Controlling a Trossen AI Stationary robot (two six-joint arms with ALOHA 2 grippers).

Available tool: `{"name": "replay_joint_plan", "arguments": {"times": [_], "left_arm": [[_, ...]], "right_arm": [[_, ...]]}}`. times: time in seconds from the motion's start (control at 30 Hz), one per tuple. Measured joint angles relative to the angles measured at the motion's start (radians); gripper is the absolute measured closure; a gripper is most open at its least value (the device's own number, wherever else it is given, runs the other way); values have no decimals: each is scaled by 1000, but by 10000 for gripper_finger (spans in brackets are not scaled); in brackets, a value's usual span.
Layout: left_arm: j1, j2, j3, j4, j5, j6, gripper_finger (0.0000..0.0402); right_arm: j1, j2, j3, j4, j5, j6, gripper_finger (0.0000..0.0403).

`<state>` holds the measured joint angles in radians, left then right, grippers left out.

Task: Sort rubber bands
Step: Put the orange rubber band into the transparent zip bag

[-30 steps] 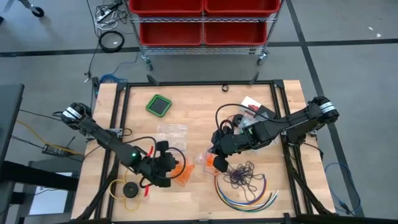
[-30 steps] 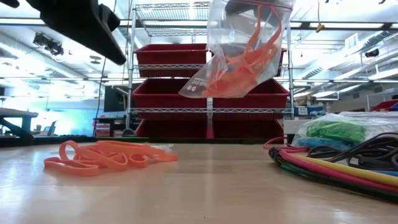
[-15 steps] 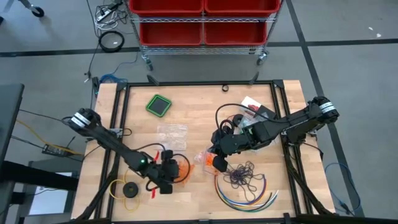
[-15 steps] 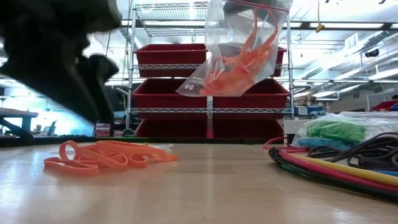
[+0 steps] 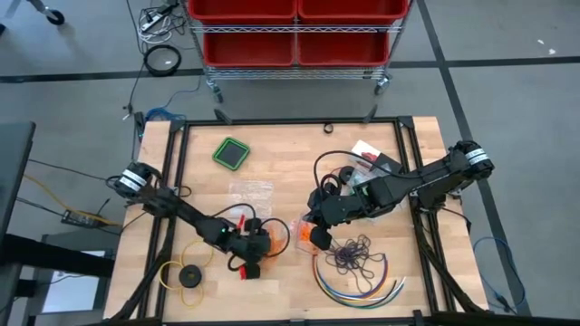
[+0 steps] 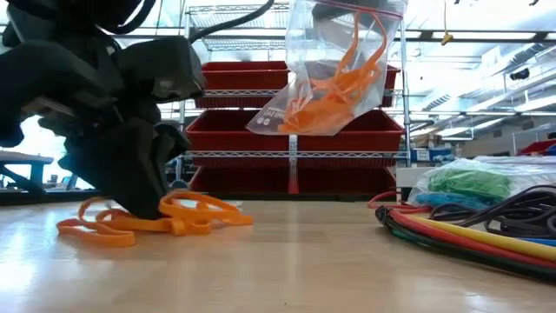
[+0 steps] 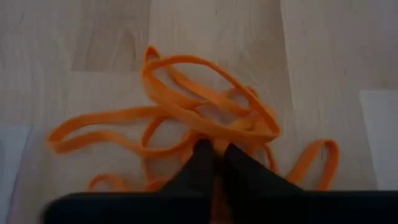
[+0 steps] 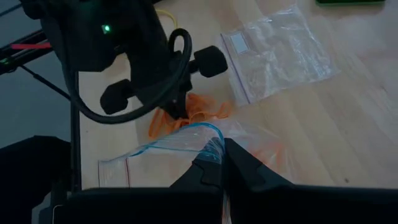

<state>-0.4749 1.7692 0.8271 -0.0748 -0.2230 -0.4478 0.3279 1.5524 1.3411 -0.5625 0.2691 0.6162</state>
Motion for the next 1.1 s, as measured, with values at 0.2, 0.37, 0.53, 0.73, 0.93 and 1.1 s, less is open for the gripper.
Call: {"name": "replay_joint_plan", "arguments": {"times": [0.2,0.37,0.53,0.73,0.93,1.1], "left_arm": [[-4,-130,72,-200,-72,70,395],[-39,-255,181,-380,-205,83,398],[-62,-344,249,-396,-209,64,367],[-73,-357,248,-500,-280,-46,224],[-74,-351,191,-500,-290,-132,113],[-77,-351,123,-458,-289,-176,99]], "right_arm": [[0,0,0,-1,0,-7,403],[2,0,0,0,0,-8,403],[2,0,0,0,0,-9,403],[11,0,0,0,1,-18,403],[13,0,0,0,3,-19,403],[13,0,0,1,4,-19,403]]}}
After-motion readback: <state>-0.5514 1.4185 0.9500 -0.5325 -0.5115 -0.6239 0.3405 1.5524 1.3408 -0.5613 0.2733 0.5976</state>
